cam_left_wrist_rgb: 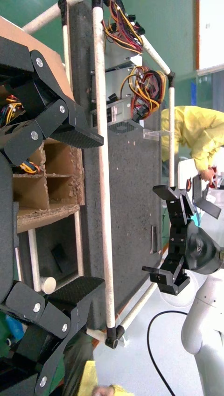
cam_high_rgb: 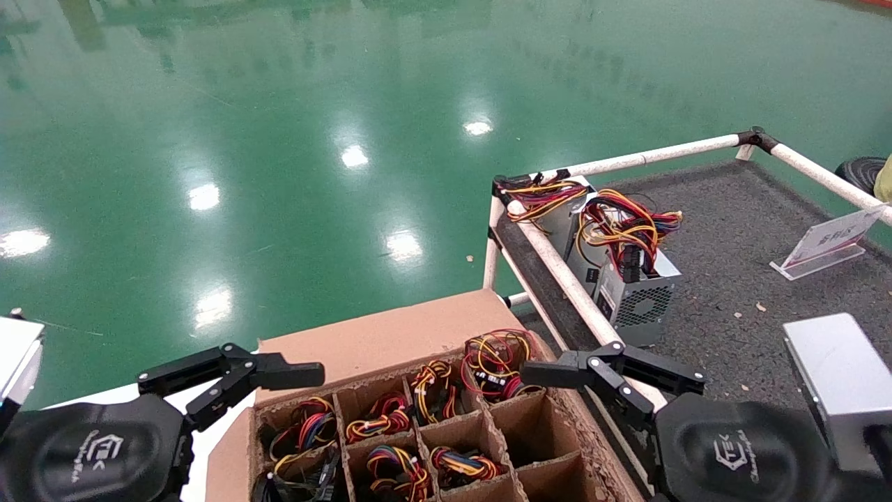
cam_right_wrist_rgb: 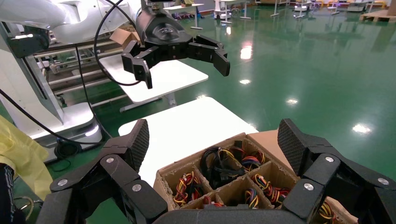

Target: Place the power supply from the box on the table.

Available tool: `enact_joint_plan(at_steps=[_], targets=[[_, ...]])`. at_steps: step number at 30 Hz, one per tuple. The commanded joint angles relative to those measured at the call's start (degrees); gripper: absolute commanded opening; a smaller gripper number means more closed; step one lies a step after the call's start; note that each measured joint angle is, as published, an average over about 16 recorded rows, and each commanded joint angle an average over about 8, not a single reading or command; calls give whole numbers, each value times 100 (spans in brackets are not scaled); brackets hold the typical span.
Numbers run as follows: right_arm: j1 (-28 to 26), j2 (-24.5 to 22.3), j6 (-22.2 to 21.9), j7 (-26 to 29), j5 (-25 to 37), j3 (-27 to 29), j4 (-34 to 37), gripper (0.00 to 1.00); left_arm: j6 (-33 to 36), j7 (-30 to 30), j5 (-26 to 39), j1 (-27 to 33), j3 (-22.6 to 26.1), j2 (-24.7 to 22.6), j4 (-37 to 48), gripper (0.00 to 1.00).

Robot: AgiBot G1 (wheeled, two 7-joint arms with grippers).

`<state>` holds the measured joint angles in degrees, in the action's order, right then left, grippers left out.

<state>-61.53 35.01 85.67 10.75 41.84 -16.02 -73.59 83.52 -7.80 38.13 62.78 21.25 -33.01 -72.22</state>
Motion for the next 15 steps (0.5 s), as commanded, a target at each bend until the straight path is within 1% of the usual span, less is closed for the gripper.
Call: enact_joint_plan(at_steps=[1,15], targets=[[-1,1,0,-1,1,0,1,100,0,0,0,0,0,0,0,100],[-5,1,0,-2,3,0,7,100,0,0,0,0,0,0,0,100]])
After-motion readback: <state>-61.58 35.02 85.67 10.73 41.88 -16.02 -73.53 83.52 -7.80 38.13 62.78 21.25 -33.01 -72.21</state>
